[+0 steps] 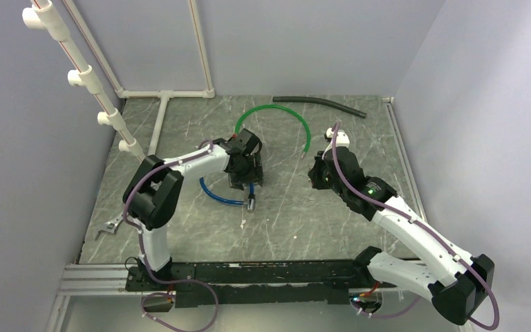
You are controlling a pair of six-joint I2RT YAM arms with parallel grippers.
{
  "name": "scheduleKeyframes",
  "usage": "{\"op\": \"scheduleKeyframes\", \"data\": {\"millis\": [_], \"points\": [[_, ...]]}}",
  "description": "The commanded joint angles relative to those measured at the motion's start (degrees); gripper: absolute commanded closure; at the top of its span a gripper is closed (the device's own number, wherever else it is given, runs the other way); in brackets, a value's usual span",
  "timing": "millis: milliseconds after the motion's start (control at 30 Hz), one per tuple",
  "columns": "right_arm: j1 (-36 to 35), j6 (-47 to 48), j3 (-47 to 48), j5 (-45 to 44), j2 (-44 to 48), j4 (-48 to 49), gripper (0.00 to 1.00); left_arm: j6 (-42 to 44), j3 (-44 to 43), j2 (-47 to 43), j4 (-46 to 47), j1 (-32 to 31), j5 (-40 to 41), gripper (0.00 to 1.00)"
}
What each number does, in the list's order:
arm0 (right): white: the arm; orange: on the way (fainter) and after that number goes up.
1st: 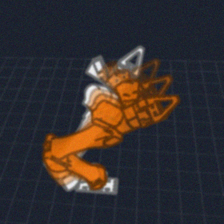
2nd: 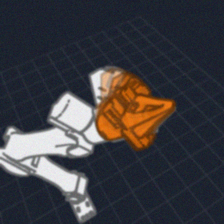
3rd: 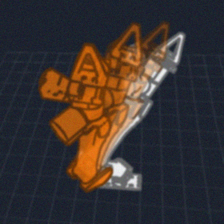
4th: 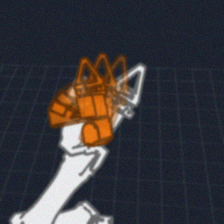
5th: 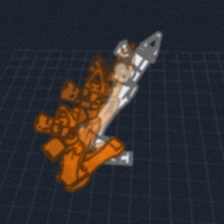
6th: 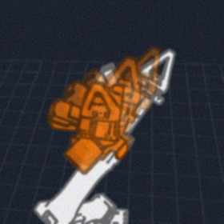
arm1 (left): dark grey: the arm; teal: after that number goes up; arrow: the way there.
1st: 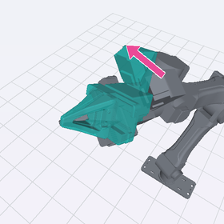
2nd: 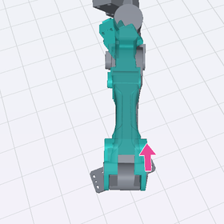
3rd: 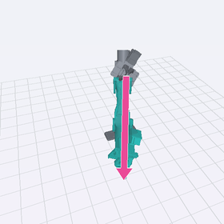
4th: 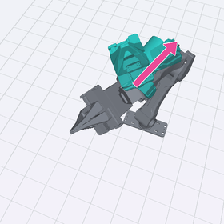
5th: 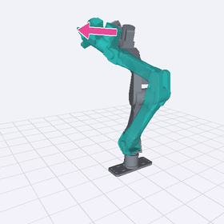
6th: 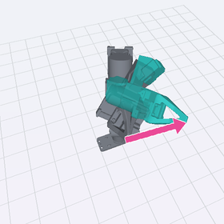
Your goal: Unlock with the key
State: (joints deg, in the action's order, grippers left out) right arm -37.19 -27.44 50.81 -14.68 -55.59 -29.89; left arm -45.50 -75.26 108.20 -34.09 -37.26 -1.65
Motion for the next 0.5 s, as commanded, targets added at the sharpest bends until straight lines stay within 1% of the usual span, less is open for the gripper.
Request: {"op": "scheduleKeyframes", "data": {"millis": [0, 67, 133, 200, 300, 467], "points": [[0.22, 0.04, 0.71, 0.33, 0.24, 2.11, 1.0, 4.85, -0.18, -5.02, -3.05, -1.15, 1.47, 0.28], [0.19, -0.24, 0.7, 0.56, -0.04, 2.27, 1.0, 7.62, -0.98, -5.46, -5.92, -1.85, 1.47, 0.3], [0.19, -0.53, 0.47, 1.06, -0.19, 2.37, 1.0, 9.15, -2.57, -4.85, -10.14, -2.71, 4.7, 0.32], [0.19, -0.87, 0.12, 1.29, -0.09, 2.59, 1.0, 10.66, -3.19, -4.32, -12.42, -3.06, 5.68, 0.34], [0.17, -1.27, -0.66, 1.57, 0.12, 3.14, 1.0, 12.62, -3.04, -2.85, -12.42, -3.08, 3.74, 0.35], [0.19, -1.3, -0.84, 1.46, 0.04, 2.85, 1.0, 12.3, -3.56, 1.09, -10.49, -4.61, 2.18, 0.4]]}}
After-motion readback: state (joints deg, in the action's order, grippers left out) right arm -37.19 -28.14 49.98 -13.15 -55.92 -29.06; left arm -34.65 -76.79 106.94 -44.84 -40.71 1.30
